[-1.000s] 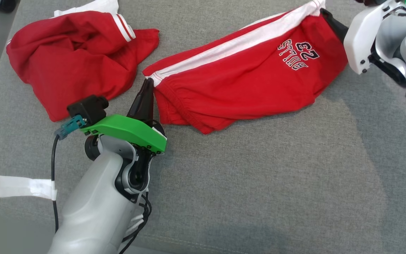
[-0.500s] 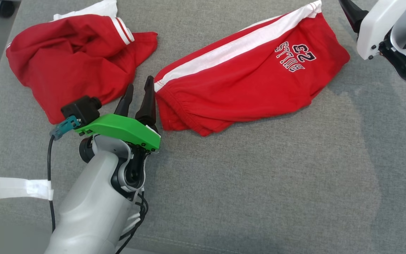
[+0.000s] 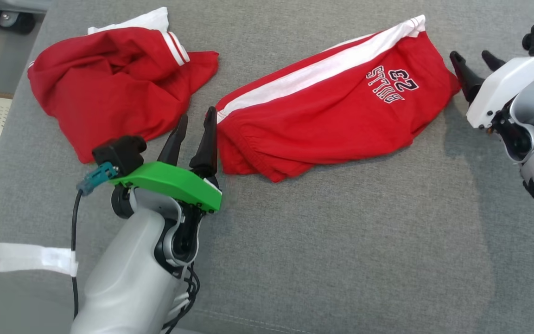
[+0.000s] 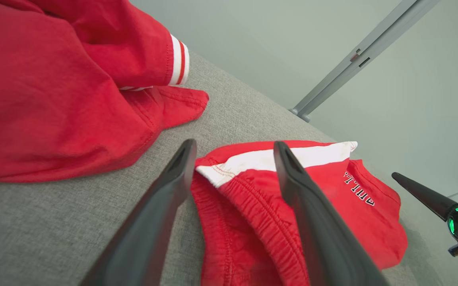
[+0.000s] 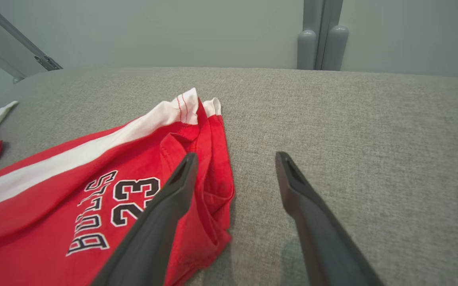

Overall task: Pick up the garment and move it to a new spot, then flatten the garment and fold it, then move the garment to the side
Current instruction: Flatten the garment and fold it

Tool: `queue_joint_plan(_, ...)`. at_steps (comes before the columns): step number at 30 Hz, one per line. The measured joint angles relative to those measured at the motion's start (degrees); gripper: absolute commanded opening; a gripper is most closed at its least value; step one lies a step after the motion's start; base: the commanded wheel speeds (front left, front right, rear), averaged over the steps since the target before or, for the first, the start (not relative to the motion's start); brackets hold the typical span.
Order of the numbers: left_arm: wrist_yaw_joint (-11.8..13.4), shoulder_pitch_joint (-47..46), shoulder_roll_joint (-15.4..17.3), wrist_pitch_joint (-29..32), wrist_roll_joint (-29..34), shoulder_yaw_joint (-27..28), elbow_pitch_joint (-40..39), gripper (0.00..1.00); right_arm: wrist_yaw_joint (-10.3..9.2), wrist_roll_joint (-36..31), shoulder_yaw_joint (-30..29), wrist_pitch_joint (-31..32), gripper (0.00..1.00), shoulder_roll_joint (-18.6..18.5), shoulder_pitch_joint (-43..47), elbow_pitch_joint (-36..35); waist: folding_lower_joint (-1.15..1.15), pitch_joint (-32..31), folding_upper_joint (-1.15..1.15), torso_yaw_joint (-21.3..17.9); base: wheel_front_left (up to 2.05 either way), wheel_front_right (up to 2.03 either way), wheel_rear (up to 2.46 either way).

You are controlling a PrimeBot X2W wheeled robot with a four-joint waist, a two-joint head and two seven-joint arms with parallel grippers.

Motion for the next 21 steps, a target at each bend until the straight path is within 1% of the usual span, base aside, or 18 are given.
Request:
queue_joint_plan(2, 0.00, 1.31, 0.00, 0.00, 0.38, 0.43, -1.22, 1.00, 0.00, 0.62, -0.36, 0.03, 1.00, 0.64, 0.56, 0.68, 0.00, -0.16, 0.00, 0.49, 0.00, 0.00, 0.00)
queue_joint_plan(6, 0.00, 3.04, 0.02, -0.01, 1.76, 1.08, -3.05, 1.00, 0.01, 2.09, -1.25, 0.52, 1.00, 0.71, 0.98, 2.35, 0.00, -0.32, 0.00, 1.58, 0.00, 0.00, 0.00)
queue_joint_plan(13, 0.00, 6.42, 0.04, -0.01, 2.31, 3.02, -5.34, 1.00, 0.04, 2.48, -1.05, 1.63, 1.00, 1.10, 1.94, 4.27, 0.00, -0.61, 0.00, 3.40, 0.00, 0.00, 0.00)
queue_joint_plan(16, 0.01, 7.91, 0.08, -0.16, 2.76, 4.15, -6.70, 1.00, 0.05, 2.48, -0.23, 2.93, 1.00, 2.49, 2.15, 5.22, 0.00, -0.88, 0.00, 3.75, 0.00, 0.00, 0.00)
queue_joint_plan(21, 0.01, 9.26, 0.08, -0.16, 3.24, 4.28, -7.95, 1.00, 0.07, 3.46, -0.38, 4.05, 1.00, 2.71, 2.31, 6.60, 0.00, -1.19, 0.00, 3.91, 0.00, 0.00, 0.00)
